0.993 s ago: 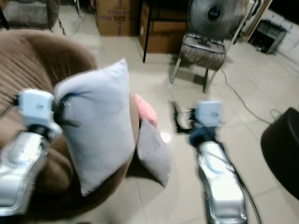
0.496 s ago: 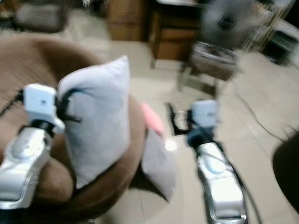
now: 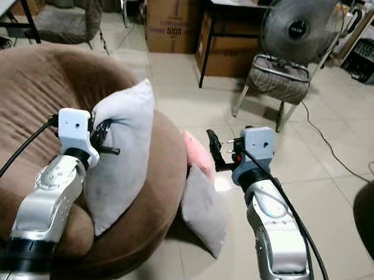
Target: Move the pillow to the sofa from floor
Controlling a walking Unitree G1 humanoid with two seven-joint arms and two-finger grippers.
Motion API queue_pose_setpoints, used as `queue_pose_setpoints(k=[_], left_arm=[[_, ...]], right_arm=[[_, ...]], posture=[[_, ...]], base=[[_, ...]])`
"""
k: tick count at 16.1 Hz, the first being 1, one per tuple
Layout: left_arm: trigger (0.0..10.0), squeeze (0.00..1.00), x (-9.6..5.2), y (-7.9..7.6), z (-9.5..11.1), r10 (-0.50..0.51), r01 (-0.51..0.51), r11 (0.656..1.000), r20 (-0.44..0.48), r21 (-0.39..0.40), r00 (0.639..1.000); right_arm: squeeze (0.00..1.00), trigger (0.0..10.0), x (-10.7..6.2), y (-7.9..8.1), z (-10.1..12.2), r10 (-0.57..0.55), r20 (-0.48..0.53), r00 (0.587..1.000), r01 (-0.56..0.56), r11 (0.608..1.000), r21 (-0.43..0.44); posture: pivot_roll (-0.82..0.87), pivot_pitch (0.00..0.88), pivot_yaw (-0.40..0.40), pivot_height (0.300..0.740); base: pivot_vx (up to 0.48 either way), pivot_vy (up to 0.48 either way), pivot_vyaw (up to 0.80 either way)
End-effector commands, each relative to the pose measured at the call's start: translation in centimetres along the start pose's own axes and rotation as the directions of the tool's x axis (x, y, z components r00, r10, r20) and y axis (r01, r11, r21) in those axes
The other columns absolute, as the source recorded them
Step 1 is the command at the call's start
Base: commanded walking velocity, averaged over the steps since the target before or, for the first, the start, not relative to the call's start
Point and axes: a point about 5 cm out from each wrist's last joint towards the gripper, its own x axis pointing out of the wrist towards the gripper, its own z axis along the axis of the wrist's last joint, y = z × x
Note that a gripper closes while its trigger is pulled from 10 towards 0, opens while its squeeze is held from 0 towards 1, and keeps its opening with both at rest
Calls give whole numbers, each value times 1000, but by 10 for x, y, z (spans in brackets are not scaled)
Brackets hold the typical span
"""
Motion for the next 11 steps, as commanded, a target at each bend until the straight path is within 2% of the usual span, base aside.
queue_pose_setpoints(k=[1,3,4,6,7,8,9,10,11], left_arm=[[10000,0,10,-5,12,-5,6,1000,55,-22,998],[10000,0,38,-23,16,-10,11,999,27,-50,1000],[10000,0,56,-35,20,1,-1,999,5,-45,1000],[10000,0,68,-42,27,29,-29,998,-1,-54,1000],[10000,0,76,-44,34,63,-63,993,0,-97,998],[10000,0,83,-39,44,145,-143,974,1,-178,989],[10000,0,86,-26,50,263,-258,928,-16,-270,965],[10000,0,87,-17,50,327,-321,895,-33,-309,944],[10000,0,85,-3,44,413,-409,852,-58,-326,909]], right_arm=[[0,10000,-1,-5,6,18,24,1000,-18,1000,3],[0,10000,-4,-8,2,128,-22,992,-127,991,30],[0,10000,-7,-10,0,227,-58,972,-228,974,-18],[0,10000,-11,-12,1,291,-81,953,-295,955,-33],[0,10000,-13,-14,2,331,-100,938,-337,940,-46],[0,10000,-17,-15,2,373,-126,919,-382,922,-55],[0,10000,-20,-18,2,394,-143,908,-406,912,-63],[0,10000,-20,-19,2,399,-148,905,-411,909,-68],[0,10000,-20,-20,2,403,-150,903,-416,907,-69]], posture=[[56,0,-59,740],[56,0,-59,740],[43,0,-53,740],[30,0,-54,740],[17,0,-51,740],[17,0,-51,740],[8,0,-46,740],[8,0,-46,740],[8,0,-46,740]], base=[[0,0,0],[0,0,0],[0,0,0],[0,0,0],[0,0,0],[0,0,0],[0,0,0],[0,0,0],[0,0,0]])
